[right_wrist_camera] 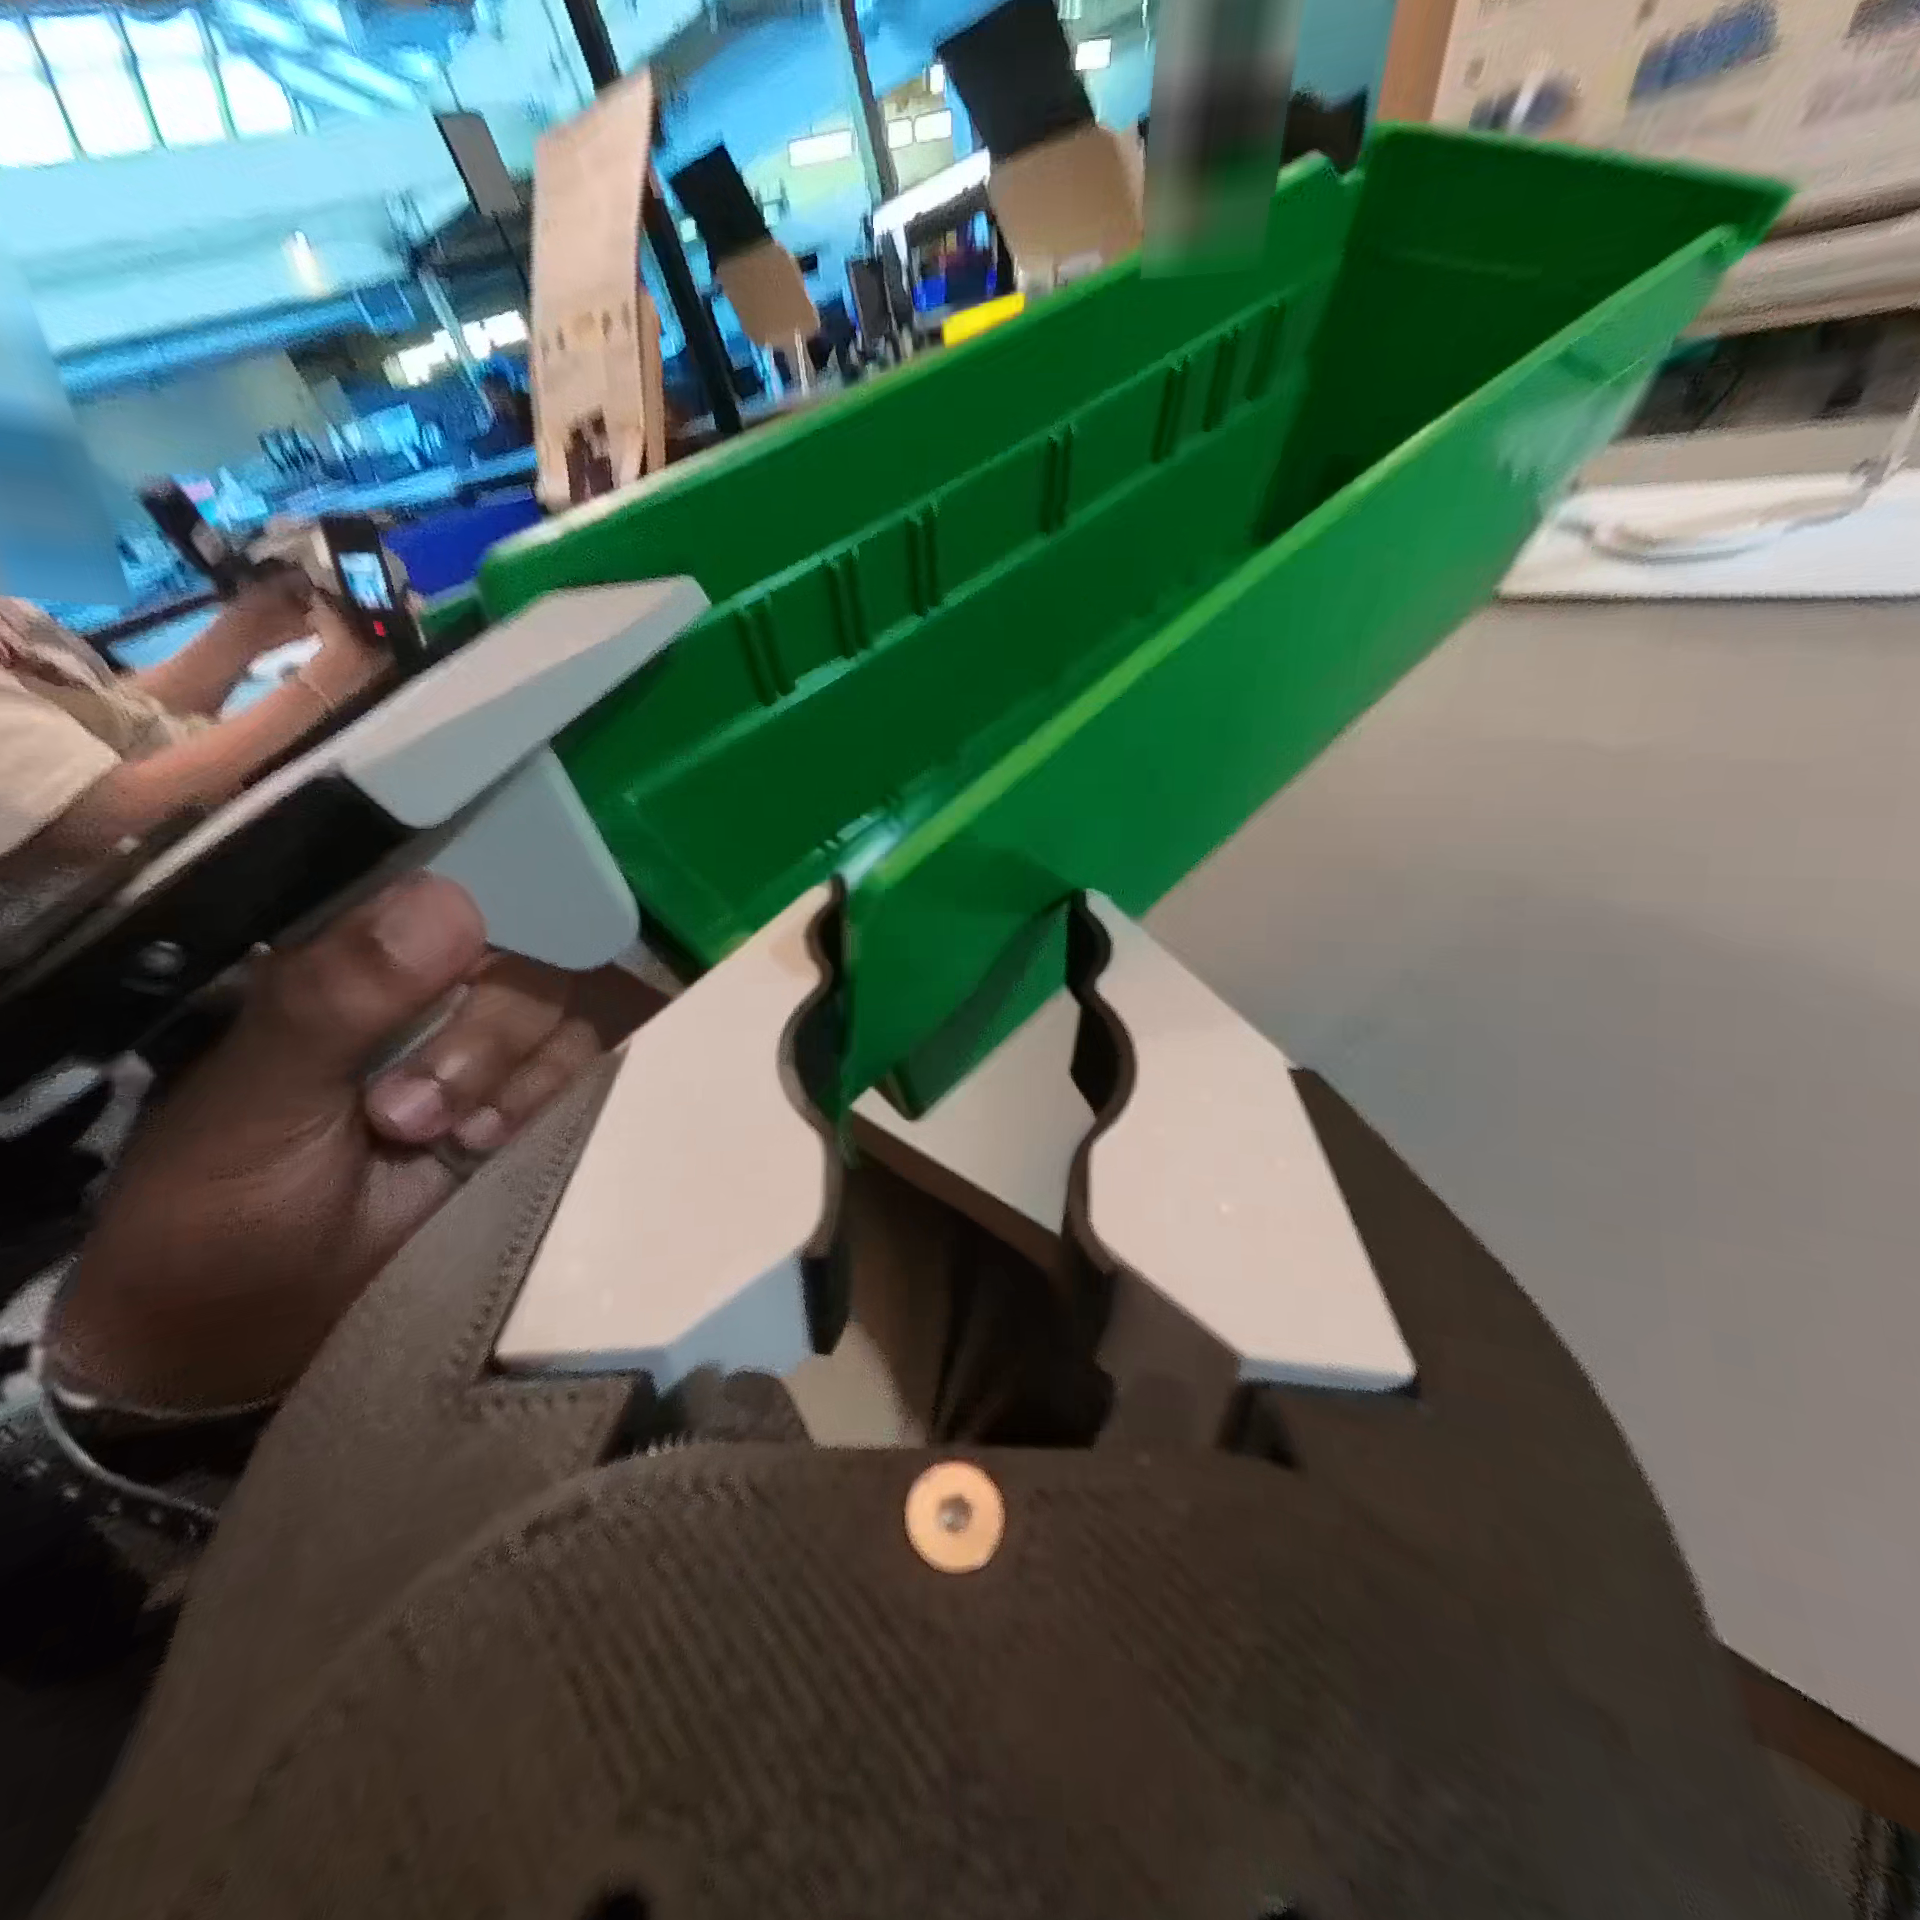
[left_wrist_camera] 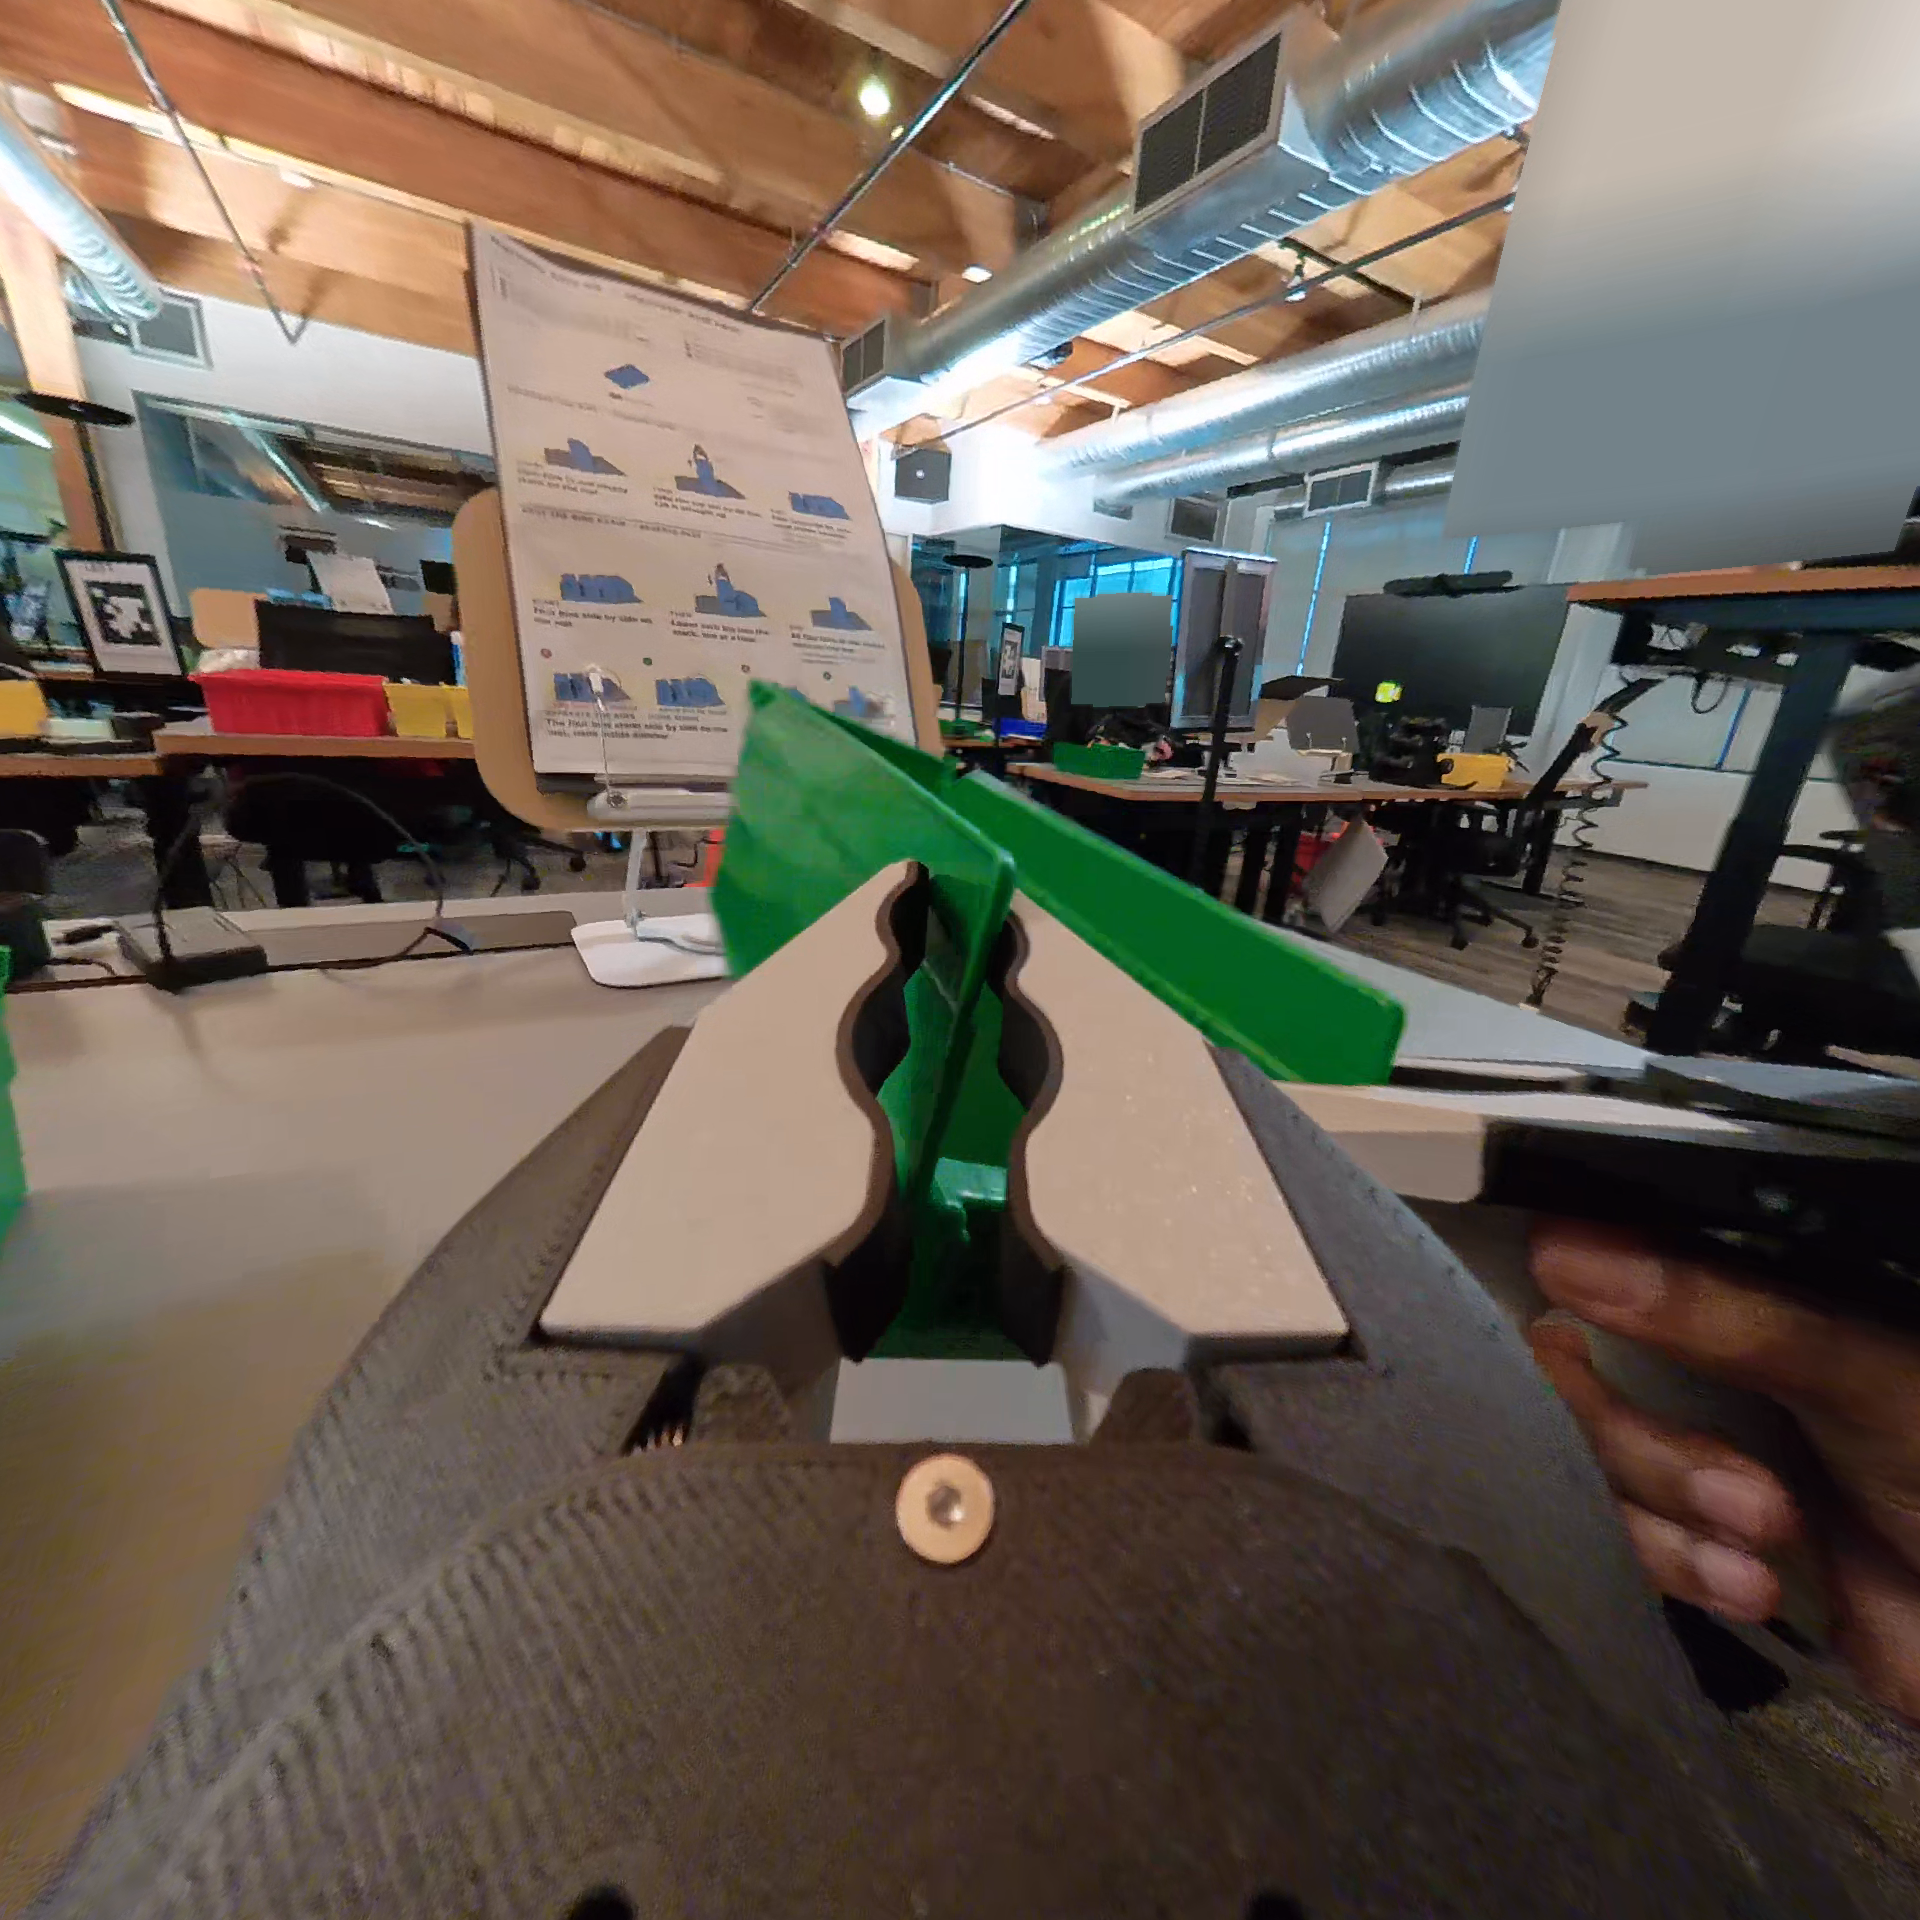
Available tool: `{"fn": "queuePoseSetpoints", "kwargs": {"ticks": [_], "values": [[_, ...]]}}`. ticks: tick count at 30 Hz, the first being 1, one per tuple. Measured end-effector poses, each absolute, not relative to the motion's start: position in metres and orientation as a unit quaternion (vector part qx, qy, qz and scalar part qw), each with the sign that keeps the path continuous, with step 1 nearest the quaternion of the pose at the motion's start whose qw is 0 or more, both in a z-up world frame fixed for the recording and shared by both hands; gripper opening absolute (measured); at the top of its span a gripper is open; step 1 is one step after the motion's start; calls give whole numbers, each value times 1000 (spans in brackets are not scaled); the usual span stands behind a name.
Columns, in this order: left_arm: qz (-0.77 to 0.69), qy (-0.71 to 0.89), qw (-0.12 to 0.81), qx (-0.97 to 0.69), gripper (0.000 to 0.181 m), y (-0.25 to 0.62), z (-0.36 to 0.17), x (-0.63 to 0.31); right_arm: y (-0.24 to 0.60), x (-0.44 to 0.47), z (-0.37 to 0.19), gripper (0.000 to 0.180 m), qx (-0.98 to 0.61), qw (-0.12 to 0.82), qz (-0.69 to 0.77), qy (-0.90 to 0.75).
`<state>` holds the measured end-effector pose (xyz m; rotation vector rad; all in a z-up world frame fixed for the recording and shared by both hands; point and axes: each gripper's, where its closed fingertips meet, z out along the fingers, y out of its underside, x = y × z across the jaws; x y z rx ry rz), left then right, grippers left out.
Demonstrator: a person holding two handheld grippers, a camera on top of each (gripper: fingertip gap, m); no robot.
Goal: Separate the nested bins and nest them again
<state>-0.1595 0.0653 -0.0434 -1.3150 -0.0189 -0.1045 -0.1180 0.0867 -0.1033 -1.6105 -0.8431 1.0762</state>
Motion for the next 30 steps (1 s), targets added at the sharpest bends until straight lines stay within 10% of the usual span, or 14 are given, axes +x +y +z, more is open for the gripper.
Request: {"fn": "queuePoseSetpoints", "kwargs": {"ticks": [9, 16, 30], "values": [[-74, 29, 762, -642, 25, 69, -71, -147, 111, -120, -141, 4, -714, 461, 383, -361], [-207, 45, 726, -654, 0, 62, -77, -110, 175, -82, -128, 0, -719, 494, 377, -310], [-249, -50, 658, -709, 6, 80, -116, -151, 333, 142, -120, 0, -732, 616, 251, -150]]}}
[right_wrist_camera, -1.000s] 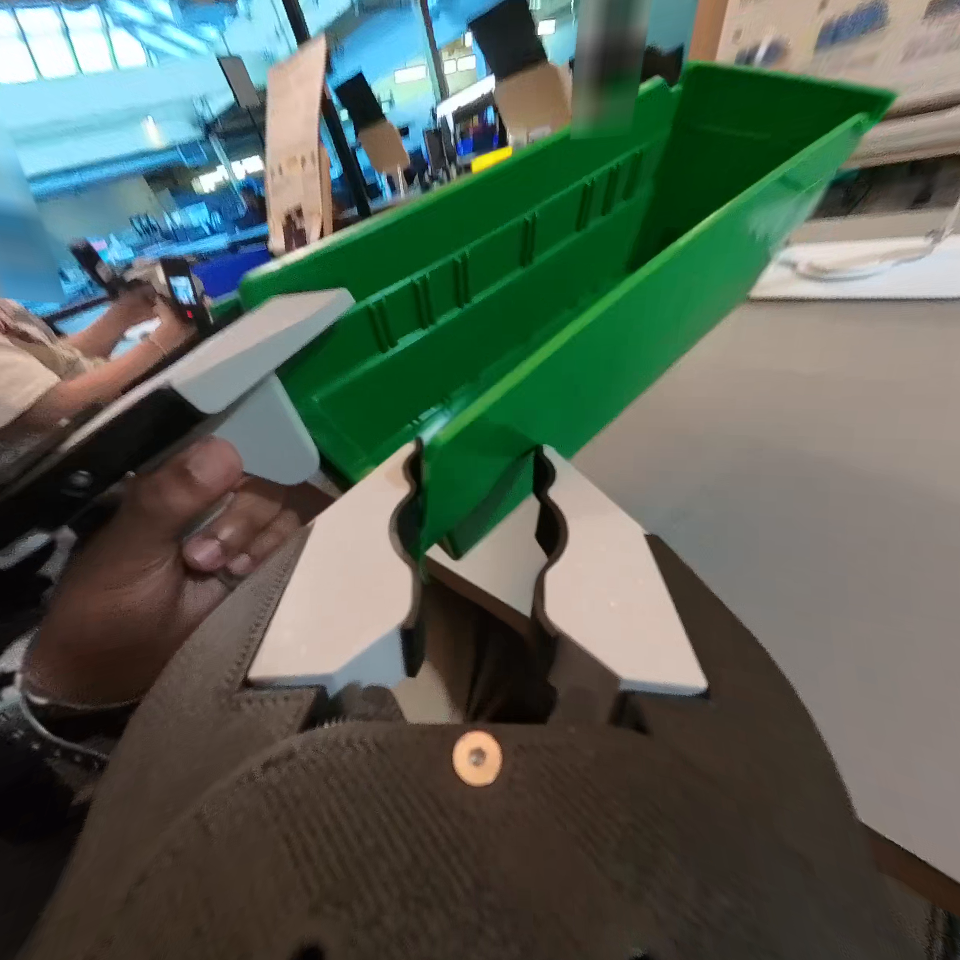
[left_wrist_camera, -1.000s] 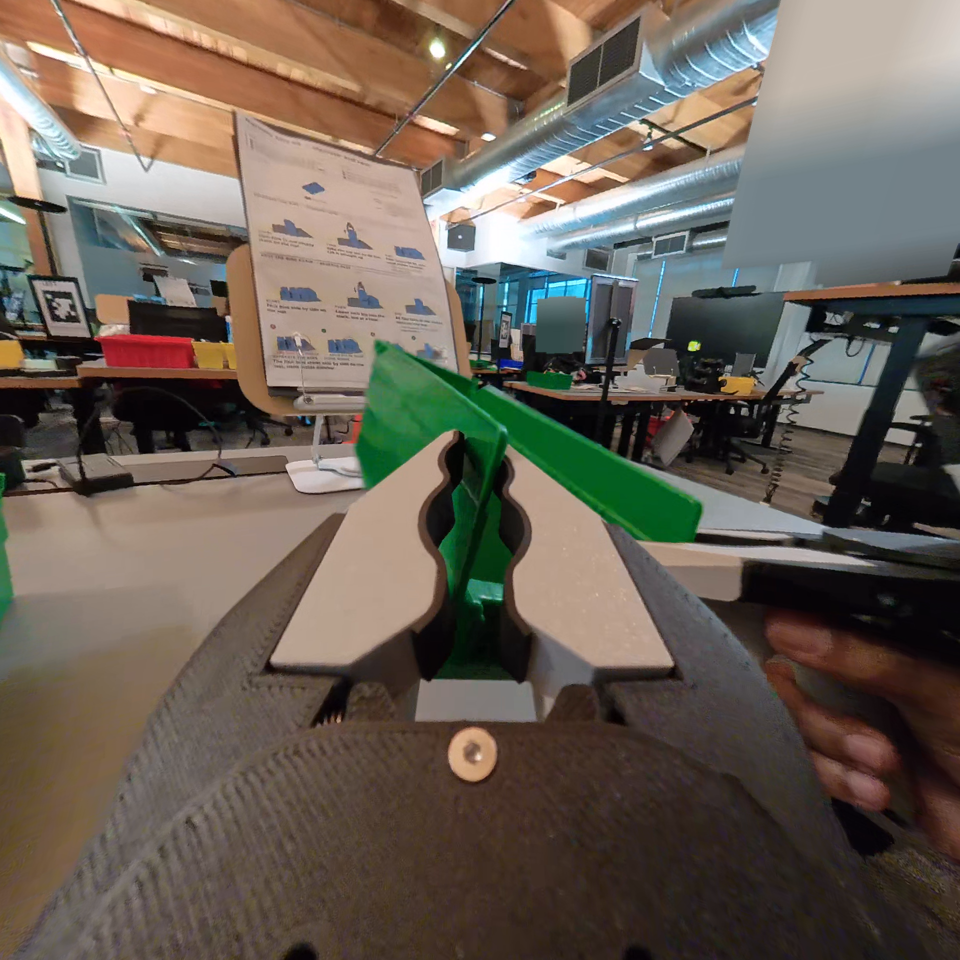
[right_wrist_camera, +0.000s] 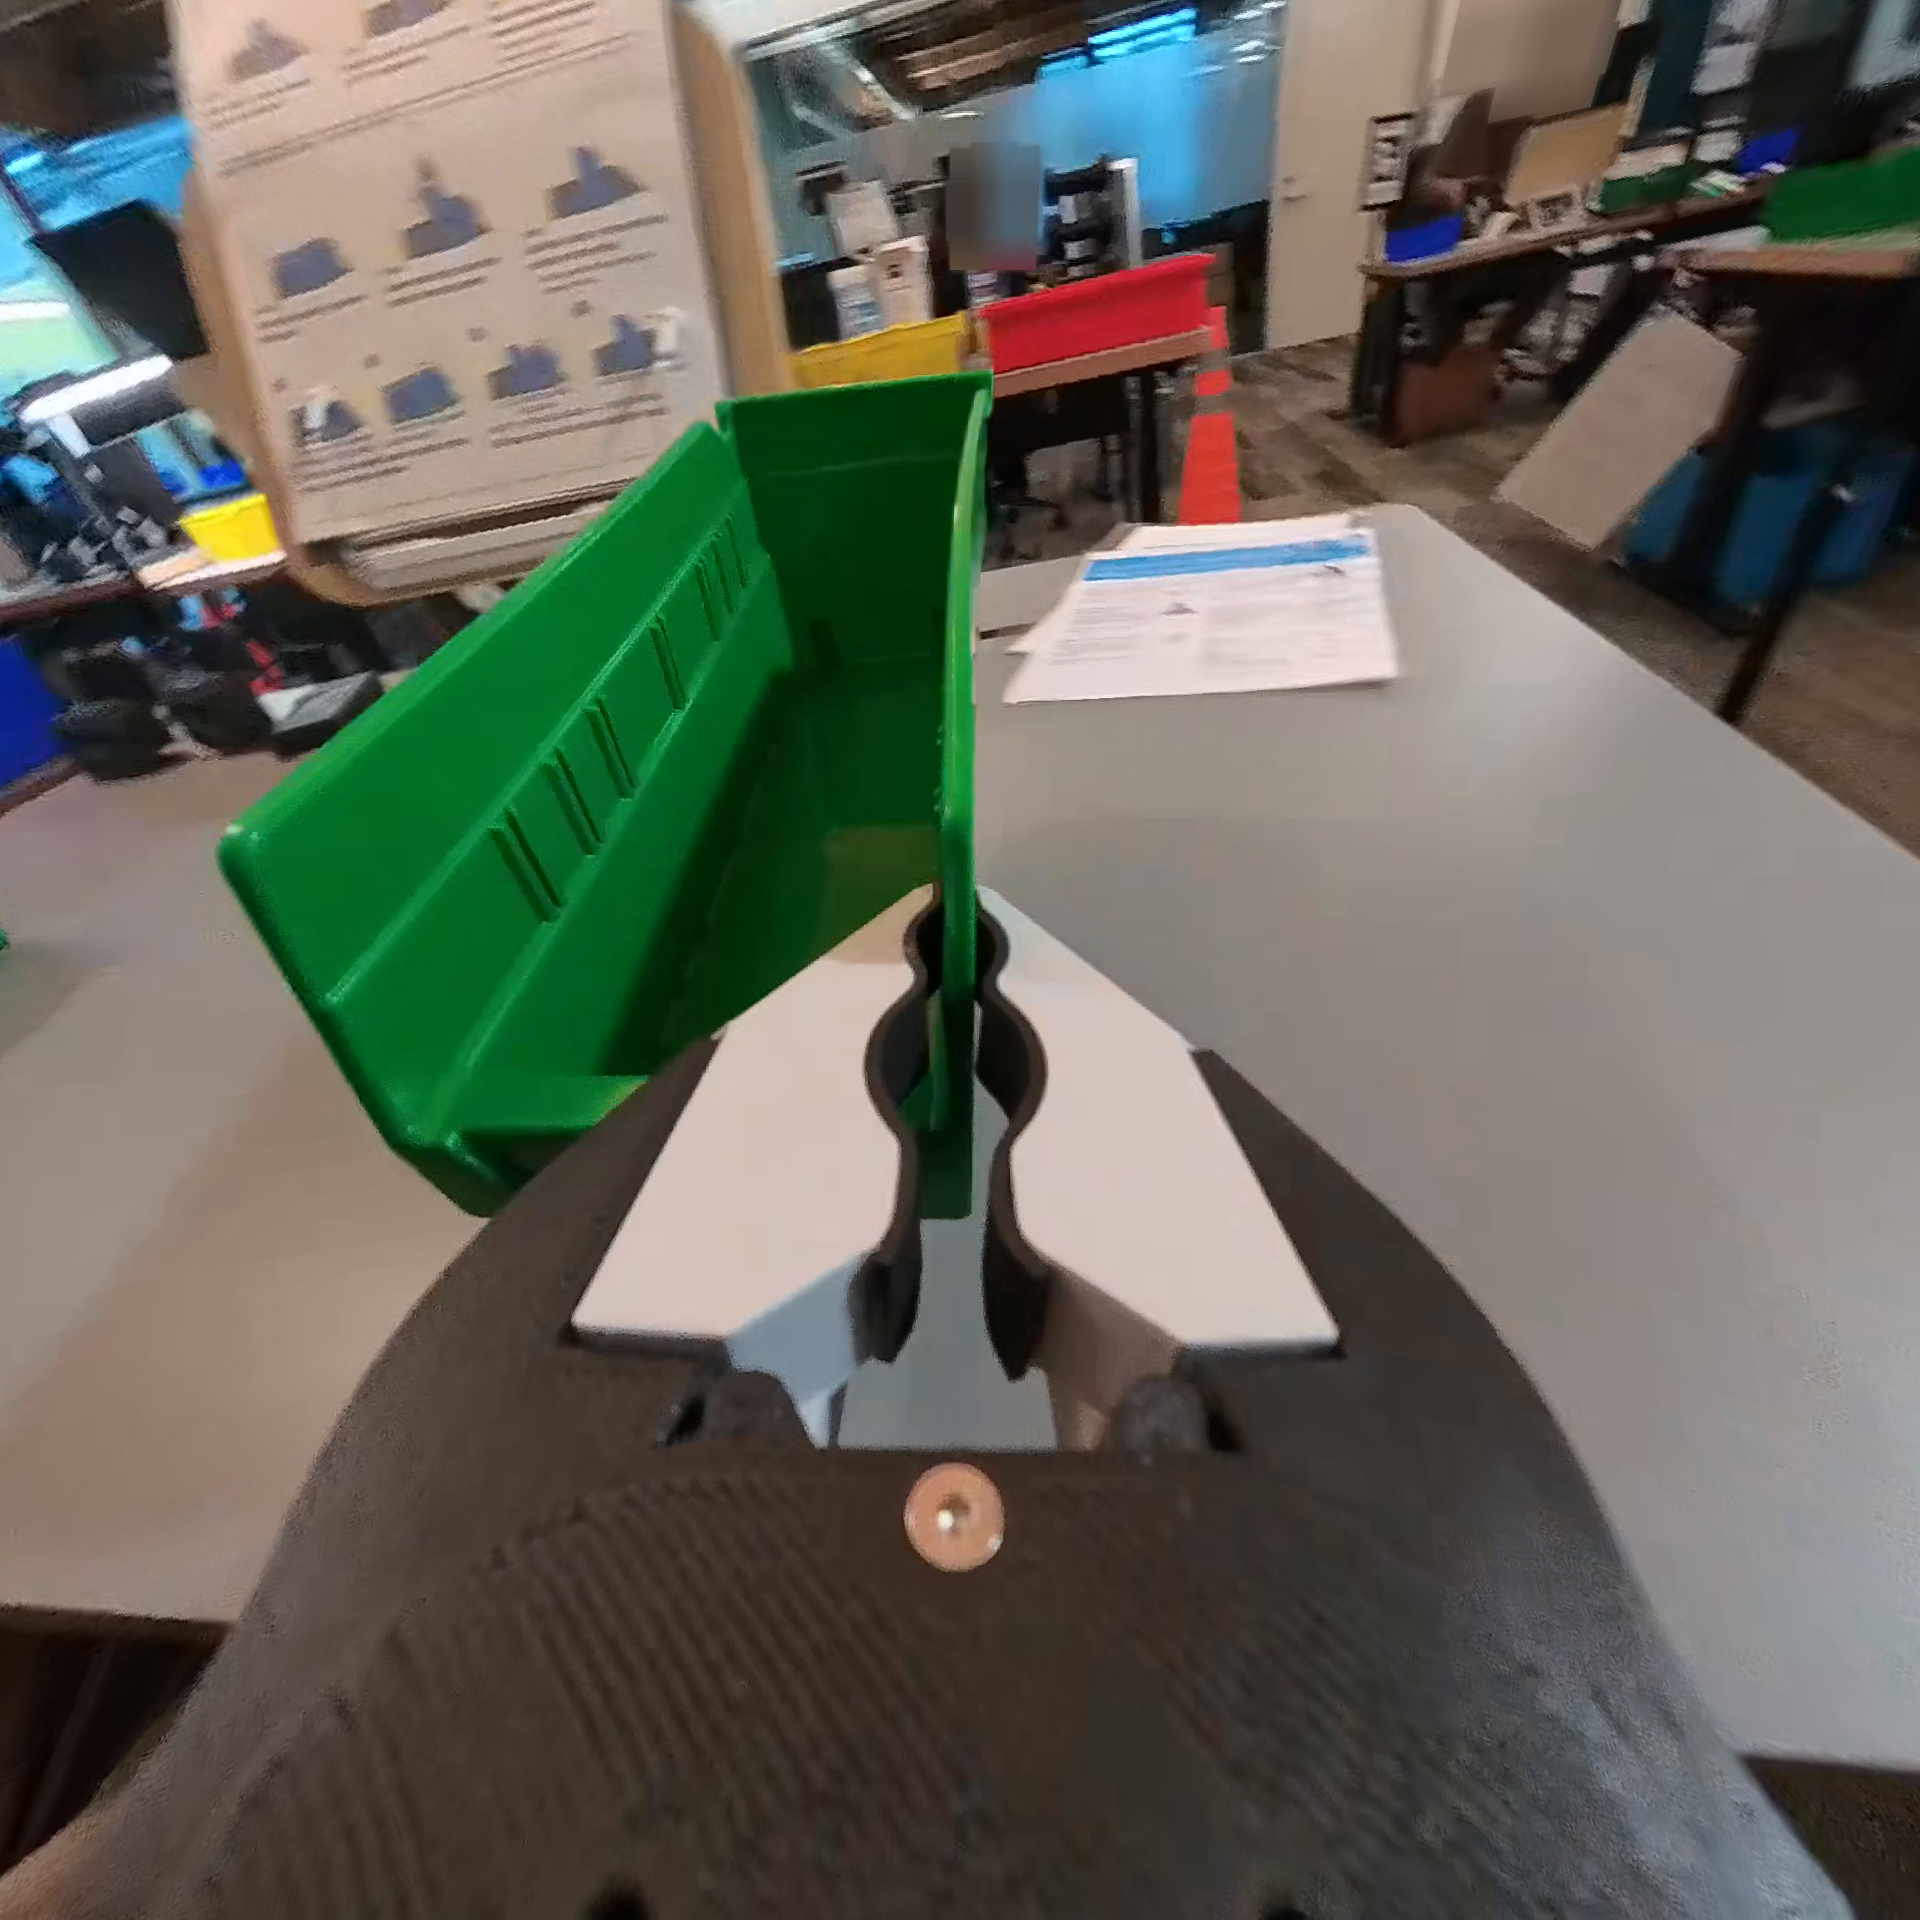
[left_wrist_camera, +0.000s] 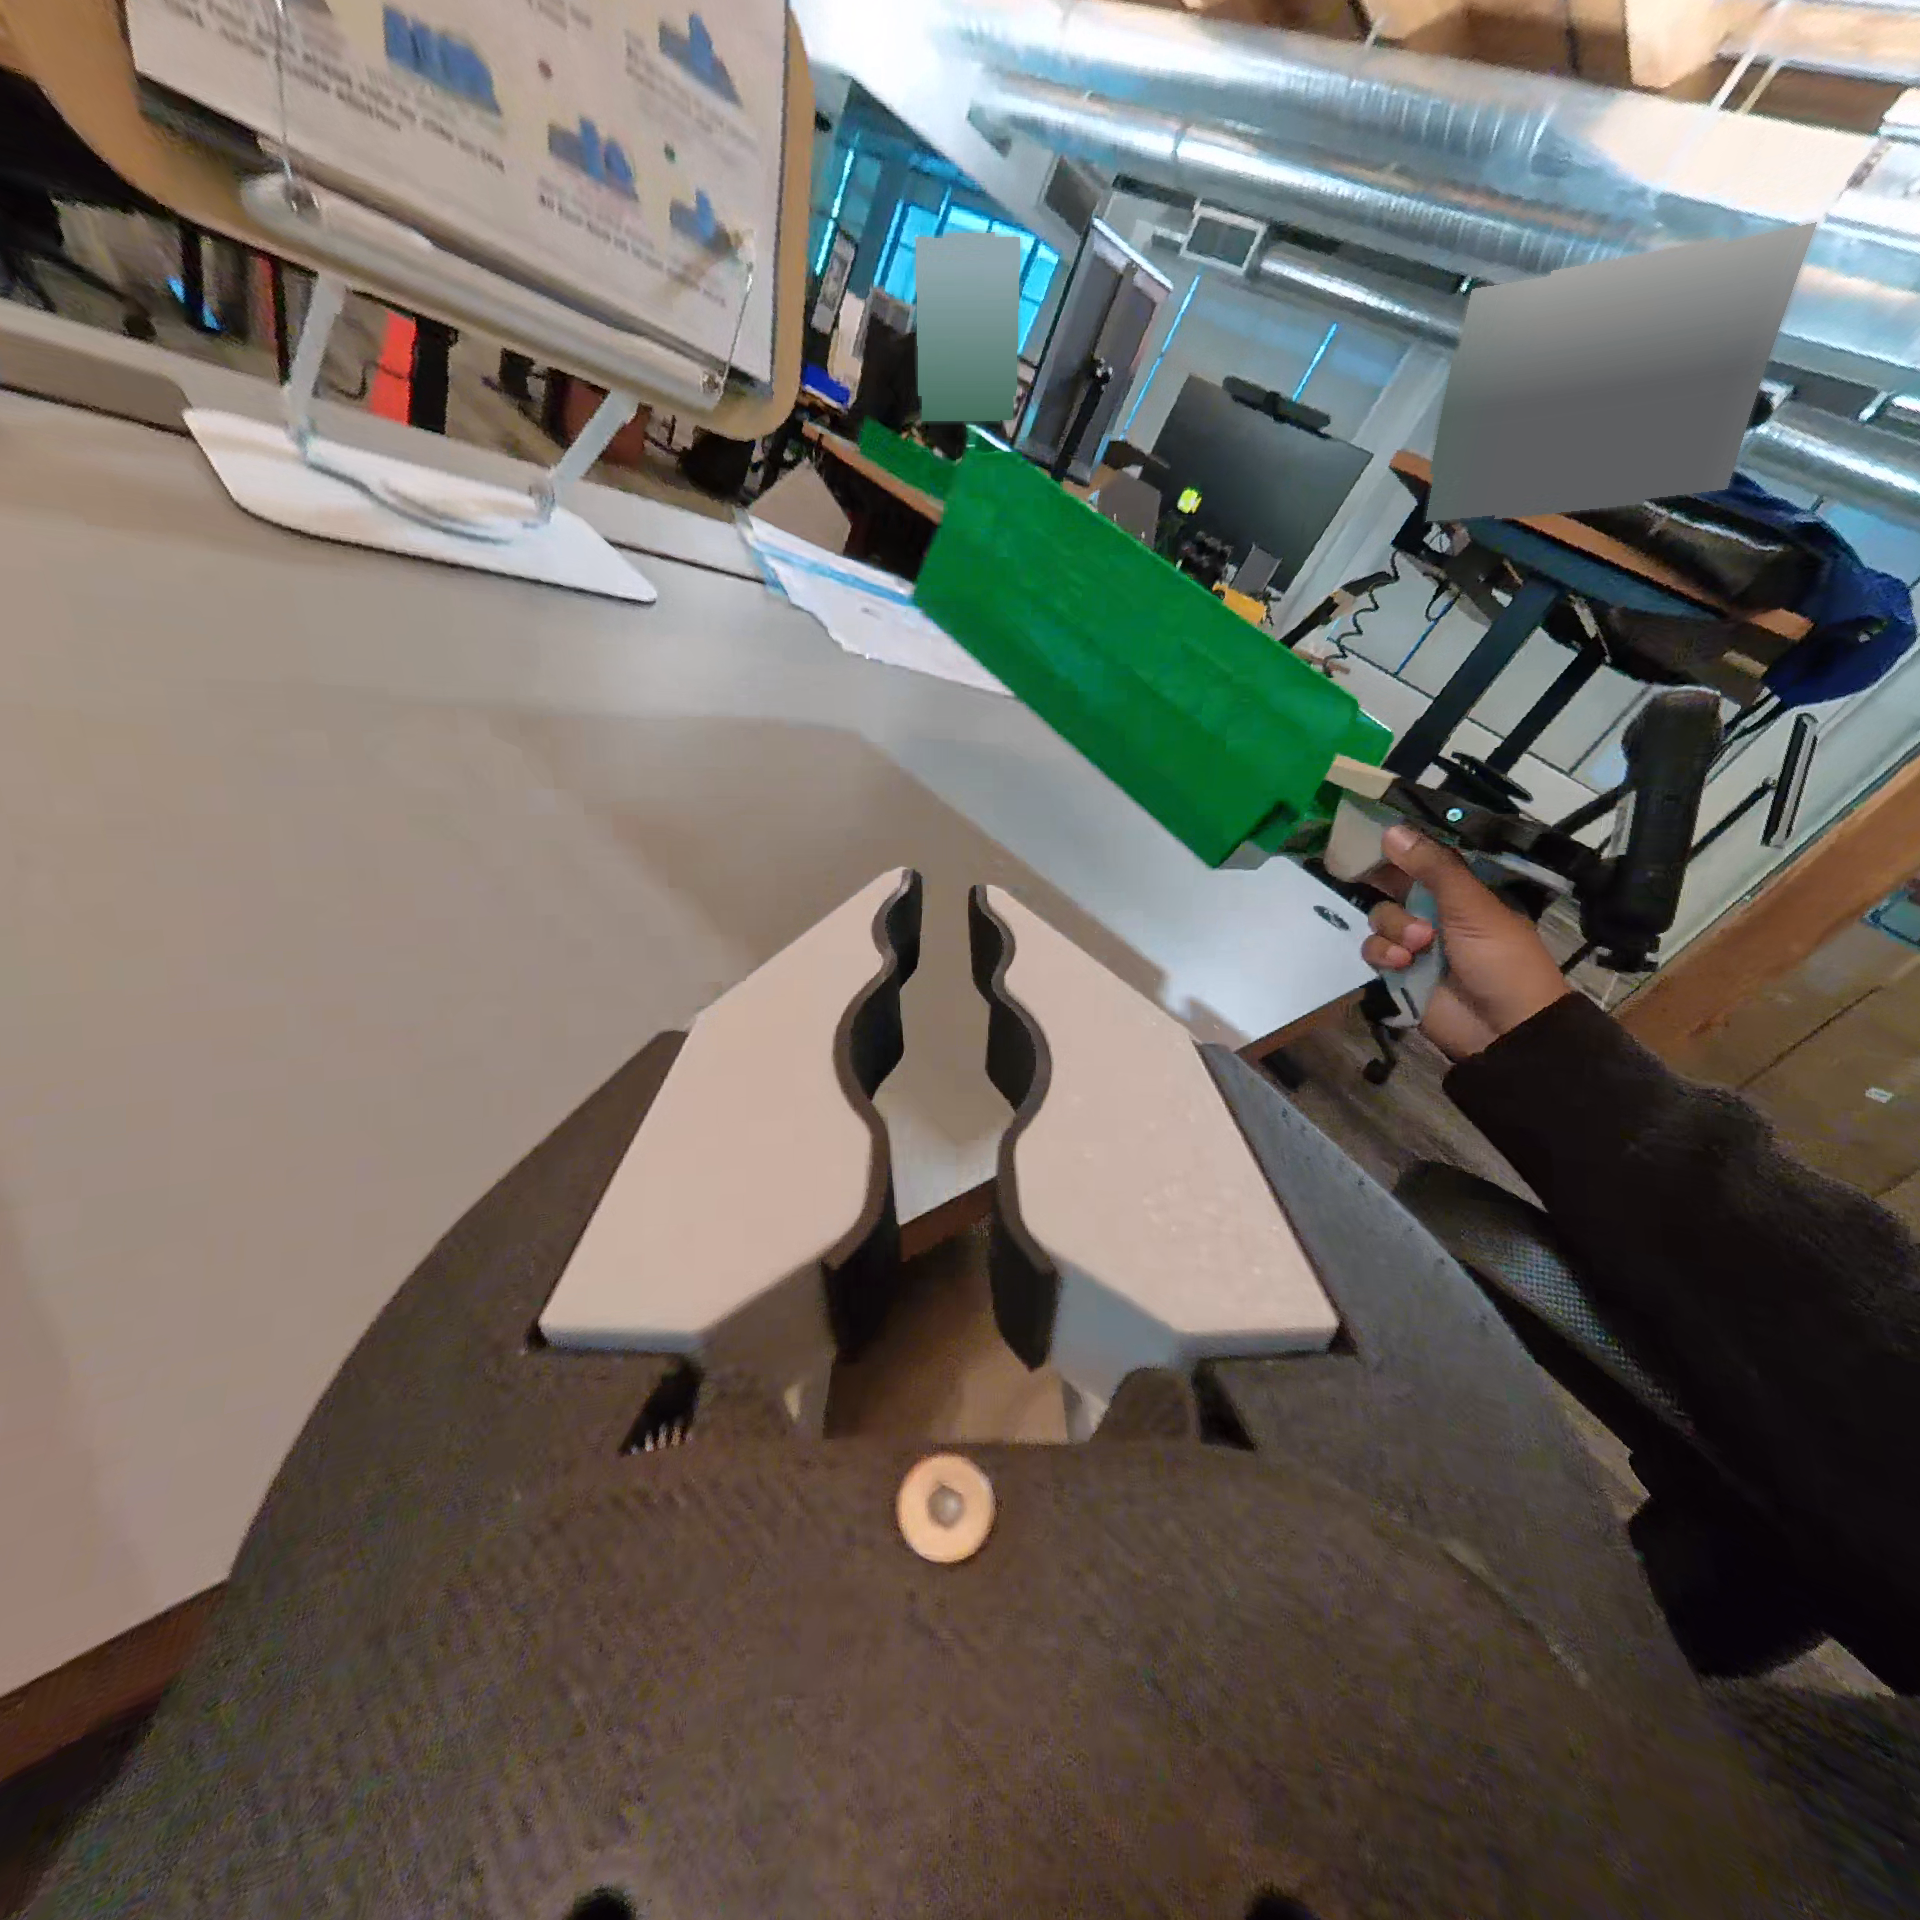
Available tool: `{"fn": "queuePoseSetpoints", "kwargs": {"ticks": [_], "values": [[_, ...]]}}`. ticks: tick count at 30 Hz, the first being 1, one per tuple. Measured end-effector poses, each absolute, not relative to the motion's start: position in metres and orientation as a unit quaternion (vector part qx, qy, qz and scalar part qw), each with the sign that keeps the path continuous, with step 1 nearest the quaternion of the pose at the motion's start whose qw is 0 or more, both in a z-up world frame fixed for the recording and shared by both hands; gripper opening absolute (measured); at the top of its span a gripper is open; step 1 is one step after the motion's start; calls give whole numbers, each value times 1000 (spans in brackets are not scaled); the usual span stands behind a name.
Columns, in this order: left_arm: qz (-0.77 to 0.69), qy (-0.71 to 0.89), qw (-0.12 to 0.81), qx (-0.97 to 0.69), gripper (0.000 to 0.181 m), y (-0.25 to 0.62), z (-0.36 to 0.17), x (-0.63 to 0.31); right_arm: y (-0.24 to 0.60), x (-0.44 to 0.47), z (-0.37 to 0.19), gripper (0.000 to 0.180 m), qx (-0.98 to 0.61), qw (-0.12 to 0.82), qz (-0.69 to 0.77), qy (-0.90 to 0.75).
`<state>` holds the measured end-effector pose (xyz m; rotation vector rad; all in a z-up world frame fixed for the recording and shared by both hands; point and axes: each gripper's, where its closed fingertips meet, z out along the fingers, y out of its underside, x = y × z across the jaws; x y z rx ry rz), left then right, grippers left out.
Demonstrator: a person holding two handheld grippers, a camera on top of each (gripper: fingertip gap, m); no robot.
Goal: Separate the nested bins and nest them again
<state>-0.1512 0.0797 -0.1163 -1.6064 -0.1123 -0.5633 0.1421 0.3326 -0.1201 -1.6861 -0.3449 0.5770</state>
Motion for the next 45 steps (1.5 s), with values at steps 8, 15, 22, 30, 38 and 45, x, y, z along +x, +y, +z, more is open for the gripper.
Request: {"fn": "queuePoseSetpoints", "kwargs": {"ticks": [8, 15, 22, 30, 38, 45], "values": [[-284, -53, 592, -752, 21, 87, -145, -154, 349, 170, -151, 0, -758, 601, 219, -124], [-326, -93, 555, -760, 29, 89, -159, -167, 350, 162, -156, 0, -753, 603, 217, -149], [-345, -91, 537, -765, 29, 89, -164, -162, 353, 165, -170, 0, -764, 593, 199, -160], [-344, -86, 533, -768, 29, 89, -167, -159, 355, 173, -174, 0, -763, 594, 199, -158], [-343, -81, 529, -772, 27, 88, -169, -157, 355, 174, -175, 1, -763, 594, 202, -156], [-347, -74, 520, -777, 28, 87, -172, -152, 356, 175, -175, 1, -768, 590, 195, -157]]}}
